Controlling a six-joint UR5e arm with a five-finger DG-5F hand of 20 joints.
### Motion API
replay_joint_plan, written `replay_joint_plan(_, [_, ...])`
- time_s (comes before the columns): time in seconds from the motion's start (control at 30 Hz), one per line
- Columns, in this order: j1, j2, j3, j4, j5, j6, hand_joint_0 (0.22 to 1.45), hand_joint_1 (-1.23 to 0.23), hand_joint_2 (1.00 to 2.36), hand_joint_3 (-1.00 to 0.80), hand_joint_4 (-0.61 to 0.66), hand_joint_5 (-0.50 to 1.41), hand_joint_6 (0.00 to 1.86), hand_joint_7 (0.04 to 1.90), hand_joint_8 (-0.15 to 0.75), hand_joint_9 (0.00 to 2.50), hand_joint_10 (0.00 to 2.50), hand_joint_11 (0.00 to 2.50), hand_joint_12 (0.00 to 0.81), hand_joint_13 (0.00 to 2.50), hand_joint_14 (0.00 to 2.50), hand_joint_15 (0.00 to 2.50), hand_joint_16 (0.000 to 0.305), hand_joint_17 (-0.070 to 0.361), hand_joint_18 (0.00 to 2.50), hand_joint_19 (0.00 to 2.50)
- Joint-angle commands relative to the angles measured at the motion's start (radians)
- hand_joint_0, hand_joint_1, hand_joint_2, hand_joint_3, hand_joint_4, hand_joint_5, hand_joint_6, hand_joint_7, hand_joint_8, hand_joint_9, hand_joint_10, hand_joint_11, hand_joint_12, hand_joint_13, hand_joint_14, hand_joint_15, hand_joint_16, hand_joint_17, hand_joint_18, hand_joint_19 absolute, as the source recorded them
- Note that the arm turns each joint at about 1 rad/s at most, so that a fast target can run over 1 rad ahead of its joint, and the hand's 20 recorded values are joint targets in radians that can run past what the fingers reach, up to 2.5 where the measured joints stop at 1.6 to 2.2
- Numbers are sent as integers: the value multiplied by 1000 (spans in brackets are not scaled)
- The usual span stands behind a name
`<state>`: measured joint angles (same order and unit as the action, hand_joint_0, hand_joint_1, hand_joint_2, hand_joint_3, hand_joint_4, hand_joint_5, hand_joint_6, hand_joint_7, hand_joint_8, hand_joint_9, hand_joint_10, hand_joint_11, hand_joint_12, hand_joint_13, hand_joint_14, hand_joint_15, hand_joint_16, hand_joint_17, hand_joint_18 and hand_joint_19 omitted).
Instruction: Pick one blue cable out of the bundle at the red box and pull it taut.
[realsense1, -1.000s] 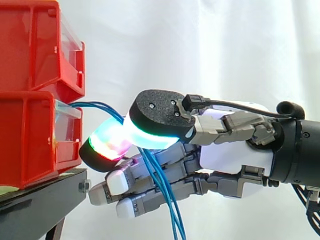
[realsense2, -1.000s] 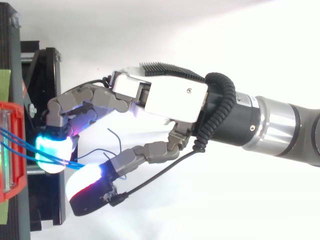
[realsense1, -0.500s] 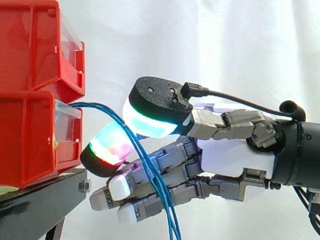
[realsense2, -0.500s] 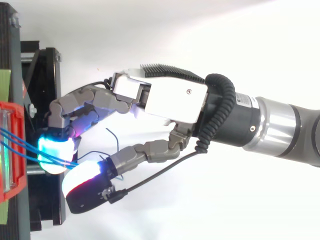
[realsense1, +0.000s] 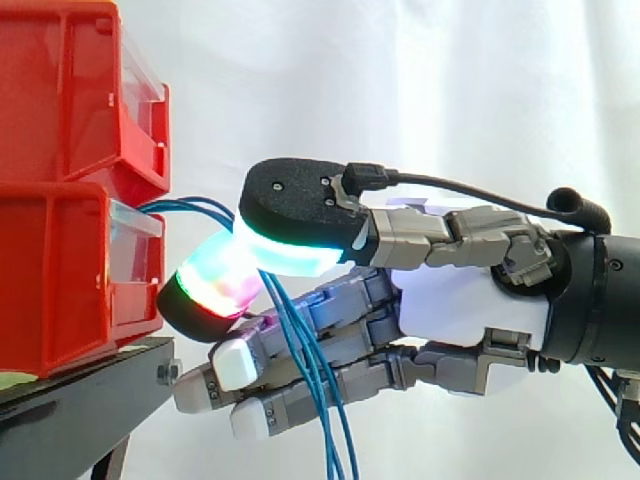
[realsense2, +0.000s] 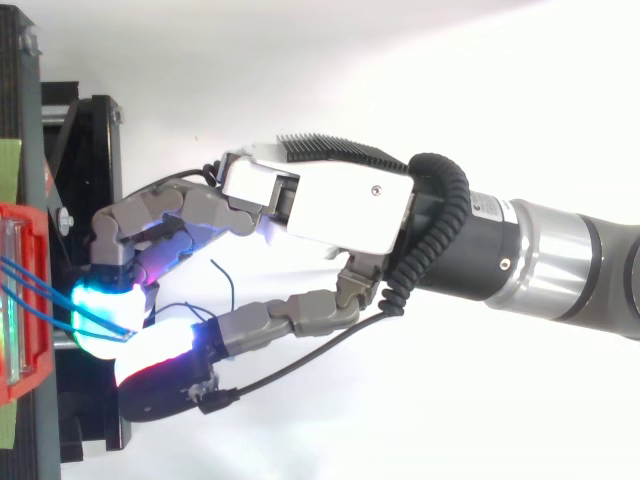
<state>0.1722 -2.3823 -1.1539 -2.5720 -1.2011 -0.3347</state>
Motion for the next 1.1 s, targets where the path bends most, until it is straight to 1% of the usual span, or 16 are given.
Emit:
replay_joint_plan(0.0, [1,0,2,-4,0,6,600,-857,1022,-137,102,-163,851,1087,364,813,16,674,426,568,5,164,56,125,650,297])
replay_joint_plan(0.13, [6,9,2,-31,3,40,615,-905,1020,-165,98,-180,865,1063,353,768,14,656,424,554,6,150,56,125,643,278])
replay_joint_plan(0.17, [6,12,0,-34,5,45,625,-932,1020,-176,116,-186,866,1062,352,761,16,667,424,551,5,159,56,125,643,277])
replay_joint_plan(0.23, [7,15,2,-53,11,52,633,-937,1021,-191,118,-187,867,1047,353,756,13,662,425,550,4,148,56,125,643,271])
replay_joint_plan(0.37, [10,20,2,-83,17,54,665,-960,1018,-233,97,-191,866,1034,348,751,13,662,423,547,4,141,56,125,648,255])
replay_joint_plan(0.4, [13,18,2,-86,17,54,671,-962,1018,-242,96,-192,866,1032,349,749,15,657,423,547,4,140,56,125,648,255])
replay_joint_plan(0.5, [15,18,2,-99,17,62,693,-968,1017,-262,97,-198,867,1022,345,741,15,649,421,548,4,130,56,125,652,252])
replay_joint_plan(0.6, [15,18,0,-100,17,74,716,-969,1014,-312,126,-206,866,1006,337,713,15,650,422,547,5,134,56,125,657,237])
replay_joint_plan(0.73, [15,20,2,-111,17,94,730,-991,1001,-483,138,-218,860,1004,331,667,15,644,417,526,4,128,56,126,660,226])
replay_joint_plan(0.8, [15,20,2,-114,17,100,714,-994,1000,-500,142,-219,861,988,330,662,15,646,417,525,4,131,56,126,659,234])
replay_joint_plan(0.87, [17,25,0,-117,17,103,639,-979,1000,-500,153,-218,857,969,330,658,15,649,417,523,4,141,56,126,656,244])
replay_joint_plan(0.9, [15,25,2,-117,17,103,630,-974,1000,-500,157,-218,855,967,332,659,15,659,418,522,4,137,56,126,654,256])
replay_joint_plan(1.03, [17,25,2,-117,17,103,531,-884,1000,-500,190,-194,833,963,362,701,13,660,435,533,5,160,59,133,664,280])
replay_joint_plan(1.07, [15,23,2,-117,17,103,529,-874,1000,-500,183,-186,824,988,362,711,12,650,435,536,5,162,59,134,664,292])
